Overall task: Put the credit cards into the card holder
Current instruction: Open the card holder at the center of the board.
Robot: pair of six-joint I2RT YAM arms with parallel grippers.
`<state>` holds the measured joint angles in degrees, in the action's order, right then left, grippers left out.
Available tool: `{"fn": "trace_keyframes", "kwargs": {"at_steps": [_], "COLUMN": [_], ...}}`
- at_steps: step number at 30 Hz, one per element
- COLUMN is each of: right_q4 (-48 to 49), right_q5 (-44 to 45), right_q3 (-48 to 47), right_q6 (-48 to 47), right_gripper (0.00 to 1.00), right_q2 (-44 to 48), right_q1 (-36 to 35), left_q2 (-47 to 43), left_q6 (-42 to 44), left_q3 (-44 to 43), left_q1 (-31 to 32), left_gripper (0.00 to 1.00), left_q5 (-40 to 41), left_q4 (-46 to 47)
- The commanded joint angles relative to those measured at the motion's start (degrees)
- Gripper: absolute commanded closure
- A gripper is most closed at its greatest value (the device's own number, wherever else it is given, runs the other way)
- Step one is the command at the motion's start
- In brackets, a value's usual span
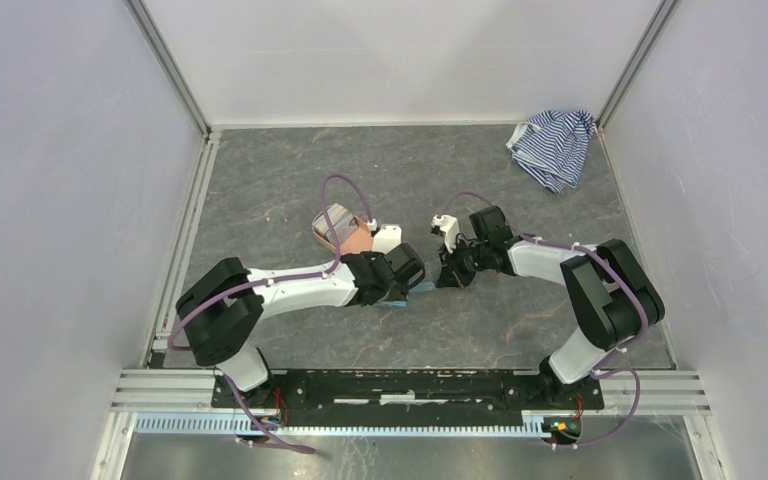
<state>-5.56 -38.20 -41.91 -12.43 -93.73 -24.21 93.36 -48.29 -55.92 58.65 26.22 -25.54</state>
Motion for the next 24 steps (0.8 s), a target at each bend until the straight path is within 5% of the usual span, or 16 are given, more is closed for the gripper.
{"fn": "trace_keyframes", "kwargs": {"at_steps": [1, 11, 17, 24], "right_q4": [0.21, 0.2, 3.69, 17.25], "right_q5": [1.43, -1.46, -8.29, -20.21], "right_q3": [-1.77, -1.68, -0.29, 3.81], "right_q6": [-1.19, -2.31, -0.96, 12.97], "right_gripper": [1.0, 1.0, 0.83, 0.77], "right_q2": [-0.16, 1.26, 7.34, 11.34], "right_q1": [0.21, 0.2, 0.19, -1.08], "left_q2": [-3.33, -9.3, -14.92, -22.71], "left_q6": [0.72, -2.09, -4.21, -7.92], "left_q3": [0.99, 9.64, 16.7, 25.1], "left_q1": [0.41, -1.48, -2.59, -3.82], "left_gripper": [0.48, 0.49, 0.54, 0.55], "left_q5": [2.35, -3.61, -7.34, -11.49], "left_q4": [-0.44, 8.12, 17.0, 26.82]}}
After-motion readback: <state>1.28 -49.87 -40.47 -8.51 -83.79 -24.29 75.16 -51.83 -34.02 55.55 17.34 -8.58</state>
